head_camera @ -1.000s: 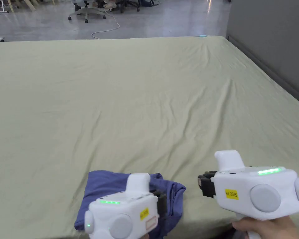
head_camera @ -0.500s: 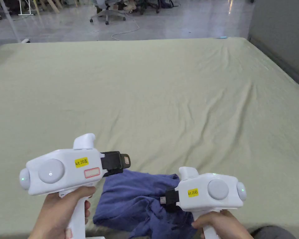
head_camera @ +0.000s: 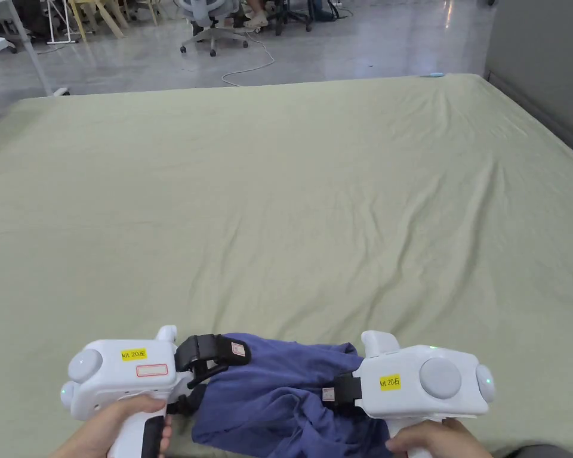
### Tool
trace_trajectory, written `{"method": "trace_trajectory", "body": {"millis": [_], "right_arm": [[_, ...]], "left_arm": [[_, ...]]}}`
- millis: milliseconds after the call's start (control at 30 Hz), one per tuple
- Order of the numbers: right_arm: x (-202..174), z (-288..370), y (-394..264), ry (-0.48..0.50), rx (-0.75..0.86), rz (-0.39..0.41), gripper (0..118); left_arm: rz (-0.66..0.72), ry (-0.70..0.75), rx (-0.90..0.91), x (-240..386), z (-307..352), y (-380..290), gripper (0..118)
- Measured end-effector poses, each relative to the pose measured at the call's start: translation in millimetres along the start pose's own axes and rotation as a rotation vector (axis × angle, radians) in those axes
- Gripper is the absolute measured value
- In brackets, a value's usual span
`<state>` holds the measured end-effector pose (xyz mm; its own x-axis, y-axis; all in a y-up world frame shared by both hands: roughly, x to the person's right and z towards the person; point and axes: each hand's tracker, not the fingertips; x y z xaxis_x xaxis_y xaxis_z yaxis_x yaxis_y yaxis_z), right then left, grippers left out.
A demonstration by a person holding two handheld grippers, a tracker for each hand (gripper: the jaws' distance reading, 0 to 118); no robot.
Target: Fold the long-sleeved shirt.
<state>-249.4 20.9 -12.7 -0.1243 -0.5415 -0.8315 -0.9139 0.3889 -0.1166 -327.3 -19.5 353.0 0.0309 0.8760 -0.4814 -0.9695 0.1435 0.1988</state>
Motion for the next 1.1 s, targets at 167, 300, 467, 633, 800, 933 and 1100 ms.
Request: {"method": "trace_trajectory", "body": {"millis": [167,300,467,633,800,933,1100], "right_arm": [[-2.2,-1.0,0.2,-0.012,0.0,0.006,0],[-2.4,-1.2,1.6,-0.015,-0.004,-0.003,0],[-28.1,1.7,8.9,-0.092,-0.007,0.068,0],[-84.2,1.7,21.1,-0.094,0.067,0.172,0],[-171.5,-30.7,39.7,-0.1,0.158,0.353,0],[-252.5,-86.5,50.3,-0.039,0.238,0.508,0],[-330.2,-161.7,58.2,0.045,0.293,0.614,0]], "left_arm": [[0.002,-0.079,-0.028,5.3,-31.5,-2.0,118],[-0.121,0.021,-0.058,16.9,-20.2,7.9,12],[-0.202,0.048,-0.088,25.0,-13.7,15.2,12],[-0.25,0.027,-0.034,29.6,27.6,34.7,12],[-0.267,0.146,0.086,-2.2,141.3,77.7,12],[-0.241,0.306,0.185,-43.8,246.9,104.6,12],[-0.121,0.474,0.327,-102.6,356.2,129.5,13]]}}
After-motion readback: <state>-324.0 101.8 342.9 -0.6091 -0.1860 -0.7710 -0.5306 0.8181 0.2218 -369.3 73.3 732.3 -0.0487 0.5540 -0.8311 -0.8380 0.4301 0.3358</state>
